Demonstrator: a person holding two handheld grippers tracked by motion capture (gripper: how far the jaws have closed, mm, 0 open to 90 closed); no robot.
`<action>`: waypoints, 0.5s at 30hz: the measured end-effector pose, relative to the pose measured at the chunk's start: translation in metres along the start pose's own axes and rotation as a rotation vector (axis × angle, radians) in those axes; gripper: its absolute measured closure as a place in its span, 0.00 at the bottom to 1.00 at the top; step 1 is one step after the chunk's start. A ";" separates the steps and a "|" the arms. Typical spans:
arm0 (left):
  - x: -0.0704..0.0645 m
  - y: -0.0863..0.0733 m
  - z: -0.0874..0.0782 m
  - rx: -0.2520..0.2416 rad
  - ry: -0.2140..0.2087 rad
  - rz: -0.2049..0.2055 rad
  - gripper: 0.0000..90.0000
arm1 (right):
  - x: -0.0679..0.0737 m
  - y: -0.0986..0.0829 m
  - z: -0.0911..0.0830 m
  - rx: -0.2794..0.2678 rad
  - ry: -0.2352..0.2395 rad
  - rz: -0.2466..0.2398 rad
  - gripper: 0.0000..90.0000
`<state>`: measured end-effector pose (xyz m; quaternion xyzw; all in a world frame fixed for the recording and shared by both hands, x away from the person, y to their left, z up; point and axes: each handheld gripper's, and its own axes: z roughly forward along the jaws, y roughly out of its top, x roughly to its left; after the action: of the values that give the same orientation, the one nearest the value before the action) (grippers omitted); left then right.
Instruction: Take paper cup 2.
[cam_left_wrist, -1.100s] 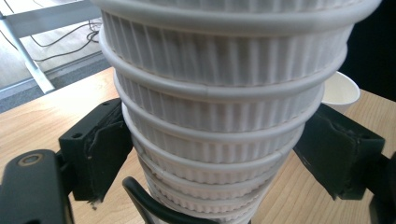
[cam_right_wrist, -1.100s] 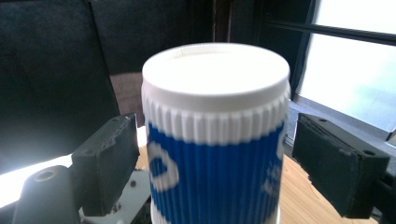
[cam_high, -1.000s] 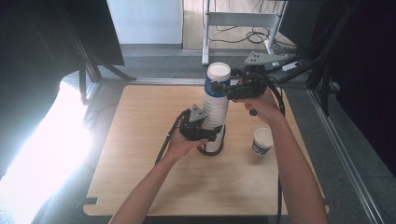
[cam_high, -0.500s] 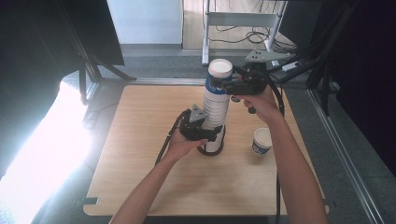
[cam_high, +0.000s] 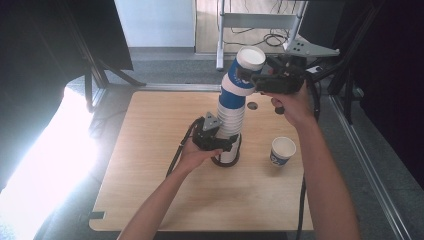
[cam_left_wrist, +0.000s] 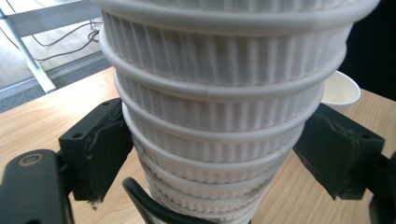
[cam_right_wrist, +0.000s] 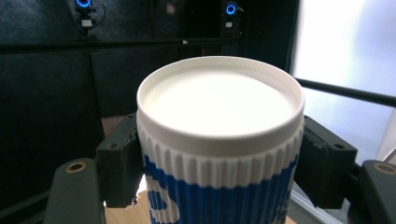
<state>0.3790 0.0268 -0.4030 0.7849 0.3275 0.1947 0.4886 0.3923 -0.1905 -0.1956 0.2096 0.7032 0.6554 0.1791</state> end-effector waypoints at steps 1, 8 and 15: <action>0.000 0.000 0.000 -0.001 0.001 0.000 0.16 | 0.000 0.002 -0.004 -0.004 -0.001 -0.004 0.30; -0.002 0.001 0.001 0.001 0.008 0.003 0.16 | 0.005 0.003 -0.030 -0.019 -0.005 -0.019 0.30; -0.003 0.001 0.001 -0.001 0.013 -0.006 0.16 | 0.009 -0.012 -0.051 -0.021 -0.009 -0.024 0.30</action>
<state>0.3774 0.0240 -0.4026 0.7825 0.3331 0.1984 0.4872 0.3573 -0.2291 -0.2032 0.2023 0.6979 0.6595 0.1925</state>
